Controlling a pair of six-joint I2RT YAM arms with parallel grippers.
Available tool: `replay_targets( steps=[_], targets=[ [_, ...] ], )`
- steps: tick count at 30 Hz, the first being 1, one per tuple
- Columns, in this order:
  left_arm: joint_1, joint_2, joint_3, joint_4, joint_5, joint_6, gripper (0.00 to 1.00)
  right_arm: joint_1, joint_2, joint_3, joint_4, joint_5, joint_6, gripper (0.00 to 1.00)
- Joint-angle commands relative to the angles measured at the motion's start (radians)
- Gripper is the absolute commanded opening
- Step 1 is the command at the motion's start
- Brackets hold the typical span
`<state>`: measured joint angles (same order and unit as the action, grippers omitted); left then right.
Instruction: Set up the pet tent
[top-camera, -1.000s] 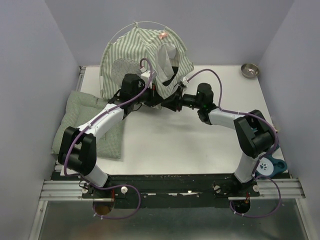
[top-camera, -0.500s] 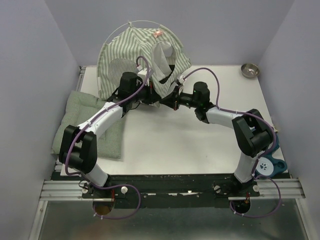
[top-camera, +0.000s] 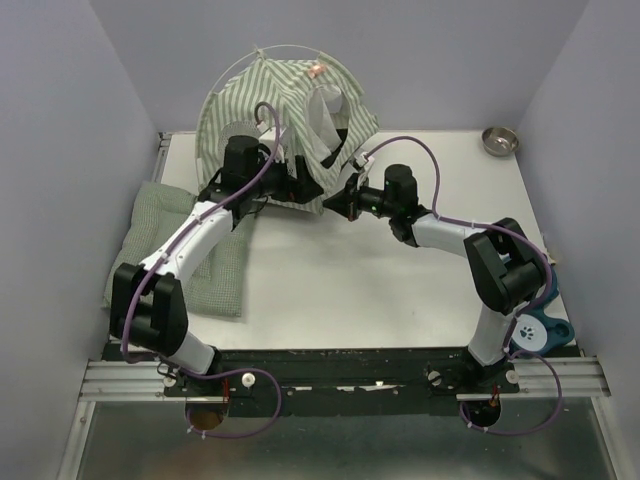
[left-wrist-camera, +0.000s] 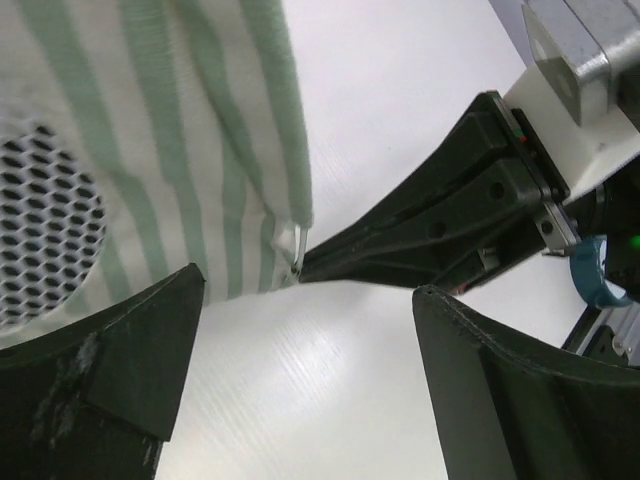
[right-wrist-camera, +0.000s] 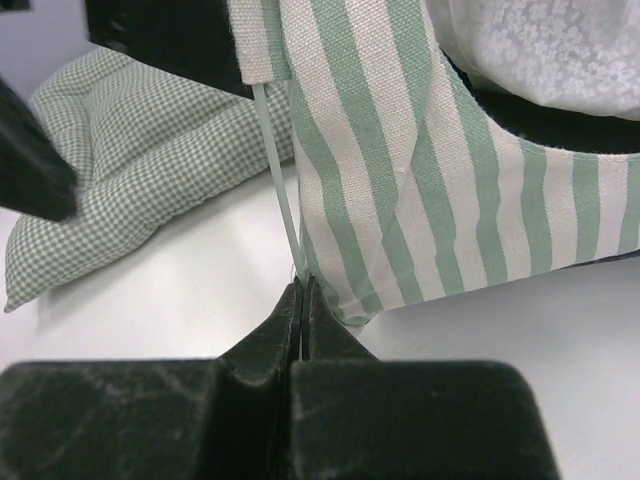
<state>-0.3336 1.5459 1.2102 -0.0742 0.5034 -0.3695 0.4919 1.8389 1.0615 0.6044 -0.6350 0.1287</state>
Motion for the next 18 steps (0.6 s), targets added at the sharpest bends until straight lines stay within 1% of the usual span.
replay_targets(
  steps=[1, 2, 4, 6, 9, 12, 13, 15, 18],
  targets=[
    [0.092, -0.144, -0.007, -0.125, 0.142, 0.051, 0.99, -0.004, -0.026, 0.026, -0.015, 0.078, -0.024, 0.01],
    [0.119, -0.182, -0.032, -0.095, 0.196, 0.028, 0.97, -0.004, -0.029, 0.026, -0.020, 0.075, -0.027, 0.01],
    [0.159, -0.239, -0.037, -0.030, 0.227, -0.008, 0.91, -0.004, -0.032, 0.029, -0.034, 0.060, -0.038, 0.01],
    [0.179, -0.241, 0.030, -0.030, 0.198, -0.034, 0.86, -0.004, -0.035, 0.029, -0.038, 0.049, -0.046, 0.01],
    [0.203, -0.172, 0.190, -0.087, 0.095, -0.055, 0.80, -0.004, -0.030, 0.040, -0.066, 0.040, -0.052, 0.01],
    [0.211, -0.071, 0.345, -0.128, -0.046, -0.066, 0.82, -0.004, -0.030, 0.045, -0.084, 0.028, -0.066, 0.01],
    [0.212, -0.044, 0.380, -0.124, -0.067, -0.077, 0.82, -0.004, -0.029, 0.046, -0.092, 0.021, -0.069, 0.01],
    [0.214, 0.014, 0.457, -0.108, -0.104, -0.115, 0.83, -0.004, -0.030, 0.049, -0.101, 0.008, -0.070, 0.01],
    [0.215, 0.077, 0.514, -0.064, -0.100, -0.175, 0.81, -0.004, -0.036, 0.048, -0.109, -0.006, -0.080, 0.01]
  ],
)
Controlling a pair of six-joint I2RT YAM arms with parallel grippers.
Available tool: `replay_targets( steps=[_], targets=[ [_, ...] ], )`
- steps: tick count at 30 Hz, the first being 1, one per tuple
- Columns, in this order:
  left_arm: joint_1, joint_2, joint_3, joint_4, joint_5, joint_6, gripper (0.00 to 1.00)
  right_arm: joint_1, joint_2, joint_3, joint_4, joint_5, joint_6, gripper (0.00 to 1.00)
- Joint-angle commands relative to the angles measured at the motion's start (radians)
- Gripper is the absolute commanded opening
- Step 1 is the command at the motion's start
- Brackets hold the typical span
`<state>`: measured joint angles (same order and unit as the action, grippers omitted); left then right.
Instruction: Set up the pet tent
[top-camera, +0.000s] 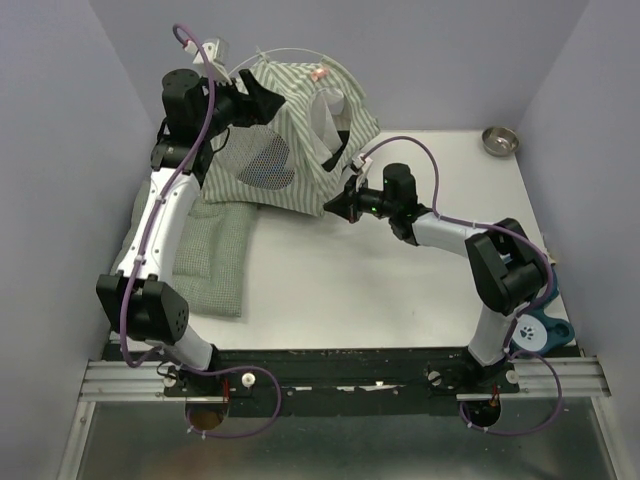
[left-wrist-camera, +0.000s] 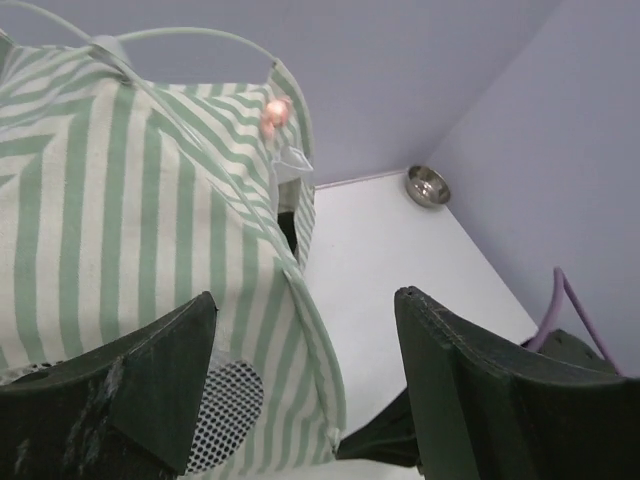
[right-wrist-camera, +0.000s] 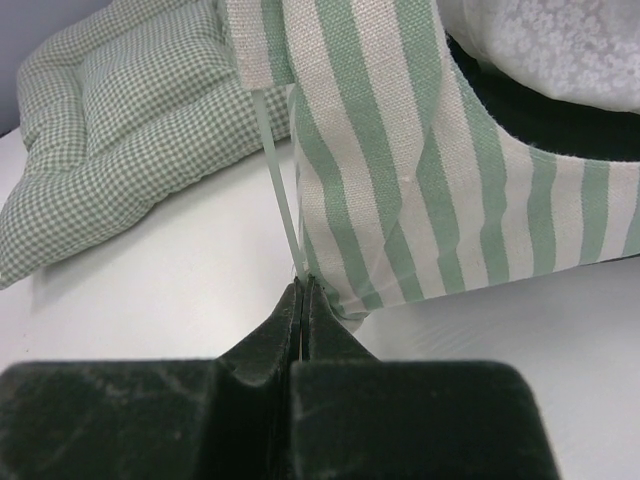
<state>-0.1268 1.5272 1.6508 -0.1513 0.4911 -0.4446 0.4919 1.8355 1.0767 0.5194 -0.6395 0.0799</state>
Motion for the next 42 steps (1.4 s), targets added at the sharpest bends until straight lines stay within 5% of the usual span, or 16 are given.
replay_targets(
  steps=[1, 10, 22, 28, 30, 42],
  targets=[
    [0.009, 0.114, 0.089, 0.037, -0.091, -0.123, 0.80, -0.004, -0.036, 0.032, -0.025, -0.005, -0.037, 0.01],
    [0.009, 0.258, 0.228, 0.085, -0.071, -0.249, 0.62, -0.004, -0.045, 0.029, -0.032, -0.048, -0.069, 0.01],
    [-0.011, 0.257, 0.155, 0.206, 0.032, -0.302, 0.29, -0.004, -0.036, 0.049, -0.050, -0.052, -0.069, 0.01],
    [-0.034, 0.263, 0.141, 0.167, 0.040, -0.309, 0.26, -0.004, -0.039, 0.049, -0.045, -0.060, -0.097, 0.01],
    [-0.034, 0.263, 0.132, 0.162, 0.032, -0.316, 0.00, -0.004, -0.042, 0.052, -0.045, -0.063, -0.094, 0.01],
    [-0.062, 0.194, -0.051, 0.119, 0.049, -0.325, 0.00, -0.004, -0.009, 0.160, 0.019, -0.057, 0.021, 0.15]
  ],
)
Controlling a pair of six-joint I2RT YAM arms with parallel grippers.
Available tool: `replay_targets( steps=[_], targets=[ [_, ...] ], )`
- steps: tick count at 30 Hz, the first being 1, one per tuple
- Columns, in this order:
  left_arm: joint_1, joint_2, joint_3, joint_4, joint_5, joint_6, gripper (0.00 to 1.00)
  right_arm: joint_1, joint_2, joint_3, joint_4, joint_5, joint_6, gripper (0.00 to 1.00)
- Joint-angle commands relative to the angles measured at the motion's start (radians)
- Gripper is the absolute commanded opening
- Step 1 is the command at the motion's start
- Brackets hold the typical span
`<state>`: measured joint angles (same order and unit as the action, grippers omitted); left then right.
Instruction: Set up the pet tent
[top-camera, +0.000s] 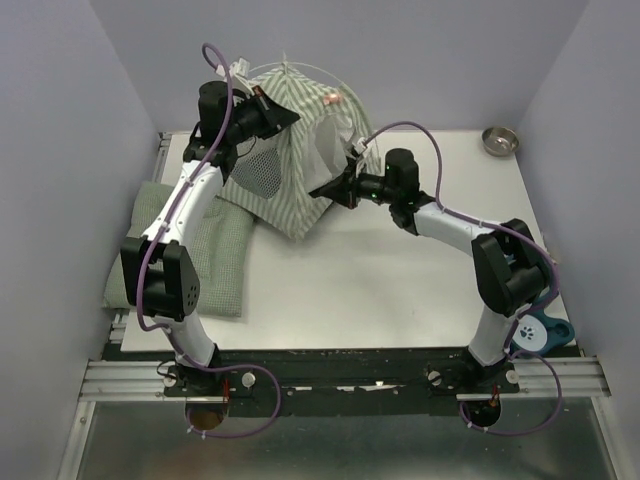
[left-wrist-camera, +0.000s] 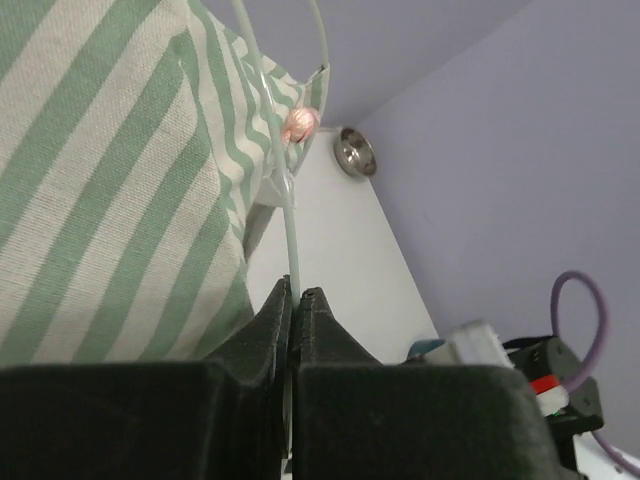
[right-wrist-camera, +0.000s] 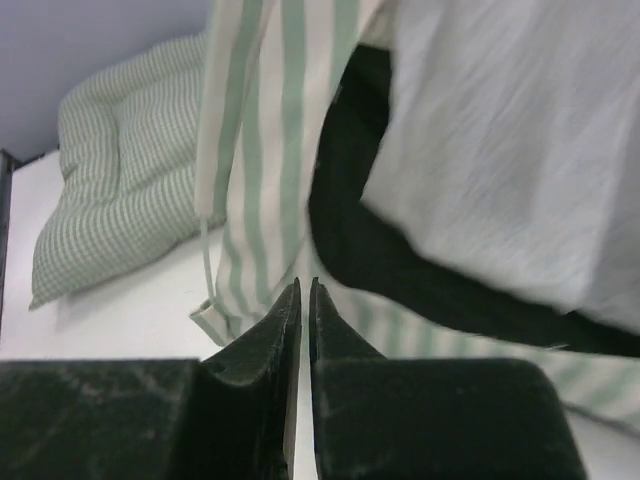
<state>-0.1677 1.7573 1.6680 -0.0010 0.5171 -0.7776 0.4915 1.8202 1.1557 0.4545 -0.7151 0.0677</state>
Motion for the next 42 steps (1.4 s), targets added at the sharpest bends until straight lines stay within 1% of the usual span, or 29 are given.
replay_targets(
  steps=[1, 3, 5, 6, 9, 11, 14, 16, 20, 23, 25, 26, 28, 29, 30, 31, 32, 37, 42],
  targets=[
    [-0.027, -0.045, -0.095, -0.021, 0.017, 0.008, 0.00, -0.004, 0.013, 0.088, 0.087, 0.016, 0.038, 0.15],
    [-0.032, -0.059, -0.125, -0.016, 0.012, 0.011, 0.00, -0.004, 0.017, 0.098, 0.096, 0.009, 0.047, 0.16],
    [-0.033, -0.064, -0.143, -0.013, 0.011, 0.012, 0.00, -0.004, 0.021, 0.108, 0.090, -0.001, 0.052, 0.19],
    [-0.033, -0.064, -0.148, -0.007, 0.011, 0.011, 0.00, -0.004, 0.014, 0.107, 0.085, -0.010, 0.052, 0.23],
    [-0.033, -0.062, -0.148, -0.004, -0.003, 0.020, 0.00, -0.002, -0.009, 0.084, 0.066, -0.070, 0.072, 0.46],
    [-0.033, -0.058, -0.139, -0.005, 0.000, 0.020, 0.00, 0.012, -0.018, 0.061, 0.055, -0.092, 0.099, 0.54],
    [-0.033, -0.055, -0.139, -0.004, -0.002, 0.018, 0.00, 0.044, -0.025, 0.044, 0.020, -0.063, 0.093, 0.64],
    [-0.035, -0.053, -0.136, -0.005, -0.005, 0.020, 0.00, 0.055, -0.033, 0.026, 0.033, -0.052, 0.112, 0.69],
    [-0.038, -0.056, -0.140, -0.004, -0.005, 0.021, 0.00, 0.078, -0.036, 0.021, 0.059, -0.023, 0.121, 0.70],
    [-0.042, -0.059, -0.148, -0.005, -0.006, 0.021, 0.00, 0.099, -0.012, 0.080, 0.004, 0.057, 0.100, 0.66],
    [-0.049, -0.064, -0.157, -0.005, -0.009, 0.021, 0.00, 0.108, 0.016, 0.130, -0.026, 0.107, 0.089, 0.61],
    [-0.052, -0.067, -0.166, -0.005, -0.009, 0.021, 0.00, 0.113, 0.030, 0.156, -0.034, 0.133, 0.081, 0.56],
    [-0.058, -0.076, -0.188, -0.005, -0.008, 0.026, 0.00, 0.117, 0.054, 0.203, -0.048, 0.189, 0.075, 0.41],
    [-0.062, -0.081, -0.197, -0.004, -0.011, 0.029, 0.00, 0.117, 0.063, 0.228, -0.063, 0.204, 0.072, 0.28],
    [-0.067, -0.090, -0.211, -0.005, -0.012, 0.037, 0.00, 0.117, 0.068, 0.252, -0.076, 0.226, 0.069, 0.20],
    [-0.070, -0.093, -0.224, -0.004, -0.017, 0.041, 0.00, 0.117, 0.070, 0.271, -0.080, 0.236, 0.069, 0.14],
    [-0.073, -0.099, -0.237, -0.004, -0.023, 0.047, 0.00, 0.117, 0.067, 0.280, -0.083, 0.247, 0.060, 0.11],
    [-0.076, -0.114, -0.289, -0.004, -0.026, 0.073, 0.00, 0.117, 0.039, 0.302, -0.082, 0.284, 0.044, 0.08],
    [-0.081, -0.113, -0.317, -0.004, -0.029, 0.104, 0.00, 0.111, 0.037, 0.335, -0.096, 0.296, 0.058, 0.07]
  ],
)
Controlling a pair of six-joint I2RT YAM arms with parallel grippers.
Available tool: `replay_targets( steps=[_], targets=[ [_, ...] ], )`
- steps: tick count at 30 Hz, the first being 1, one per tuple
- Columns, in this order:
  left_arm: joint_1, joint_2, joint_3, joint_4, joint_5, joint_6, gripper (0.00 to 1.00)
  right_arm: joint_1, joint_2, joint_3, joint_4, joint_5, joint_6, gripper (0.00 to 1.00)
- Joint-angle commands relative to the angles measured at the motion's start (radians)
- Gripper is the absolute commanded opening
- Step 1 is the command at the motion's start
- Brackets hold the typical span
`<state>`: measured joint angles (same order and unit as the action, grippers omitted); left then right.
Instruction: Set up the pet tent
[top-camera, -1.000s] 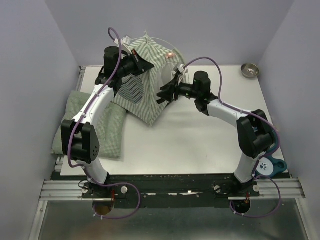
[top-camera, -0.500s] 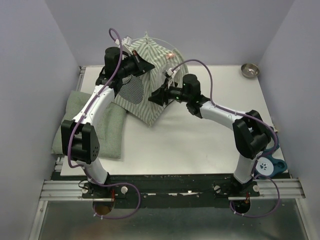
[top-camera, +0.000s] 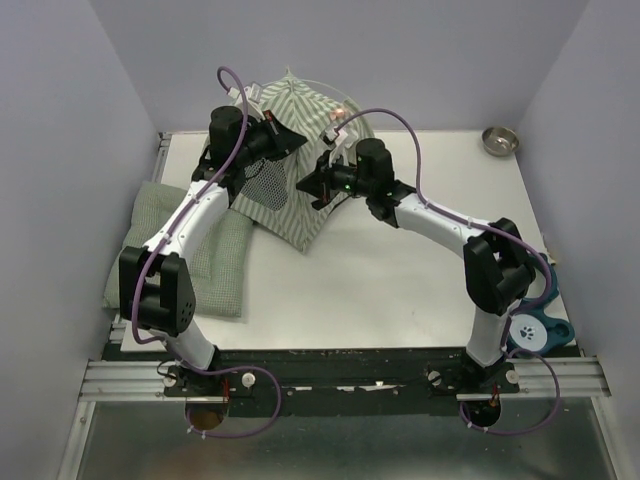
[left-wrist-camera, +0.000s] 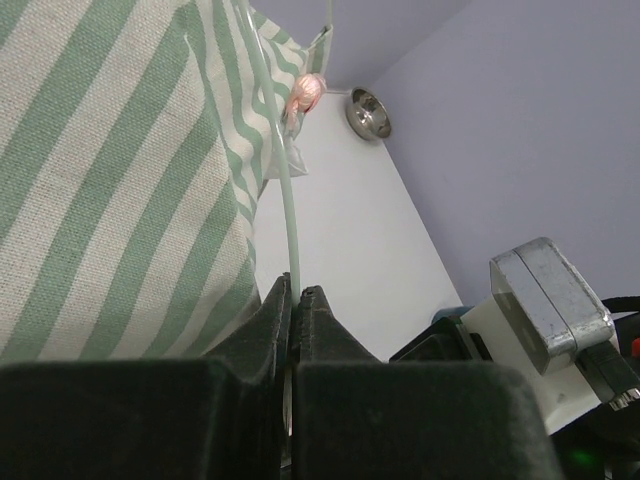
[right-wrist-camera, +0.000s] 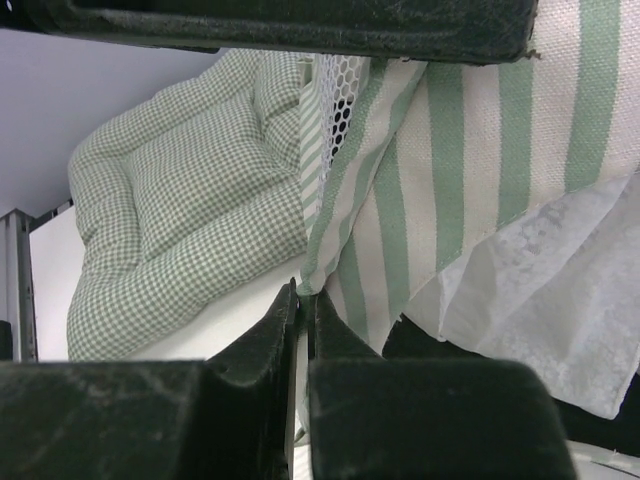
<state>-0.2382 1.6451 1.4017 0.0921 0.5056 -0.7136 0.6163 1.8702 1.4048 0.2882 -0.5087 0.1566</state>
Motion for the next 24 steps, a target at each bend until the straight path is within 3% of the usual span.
replay_targets(
  steps=[1, 8, 11, 12, 13, 14, 15, 16, 21, 24],
  targets=[
    [-0.013, -0.001, -0.053, -0.097, -0.021, 0.048, 0.00, -0.013, -0.011, 0.095, 0.069, 0.093, -0.028, 0.08],
    [-0.038, -0.025, -0.073, -0.106, -0.022, 0.075, 0.00, -0.021, -0.003, 0.148, 0.032, 0.137, -0.031, 0.19],
    [-0.052, -0.047, -0.066, -0.120, -0.012, 0.106, 0.00, -0.036, -0.006, 0.155, 0.019, 0.131, -0.029, 0.01],
    [-0.052, -0.047, -0.047, -0.139, 0.007, 0.130, 0.00, -0.043, -0.017, 0.148, 0.013, 0.133, -0.035, 0.01],
    [-0.046, -0.048, -0.015, -0.176, 0.023, 0.163, 0.23, -0.049, -0.031, 0.134, 0.012, 0.133, -0.043, 0.01],
    [-0.036, -0.054, 0.023, -0.208, 0.043, 0.204, 0.55, -0.056, -0.052, 0.114, 0.011, 0.127, -0.057, 0.01],
    [-0.023, -0.062, 0.055, -0.247, 0.057, 0.247, 0.73, -0.065, -0.075, 0.094, 0.005, 0.113, -0.074, 0.01],
    [-0.006, -0.074, 0.097, -0.280, 0.071, 0.299, 0.98, -0.081, -0.097, 0.064, 0.008, 0.089, -0.086, 0.01],
    [0.135, -0.155, 0.226, -0.256, 0.209, 0.356, 0.99, -0.177, -0.196, -0.044, 0.025, -0.153, -0.146, 0.01],
    [0.213, -0.214, 0.243, -0.210, 0.188, 0.342, 0.99, -0.263, -0.249, -0.066, 0.023, -0.331, -0.132, 0.01]
  ],
)
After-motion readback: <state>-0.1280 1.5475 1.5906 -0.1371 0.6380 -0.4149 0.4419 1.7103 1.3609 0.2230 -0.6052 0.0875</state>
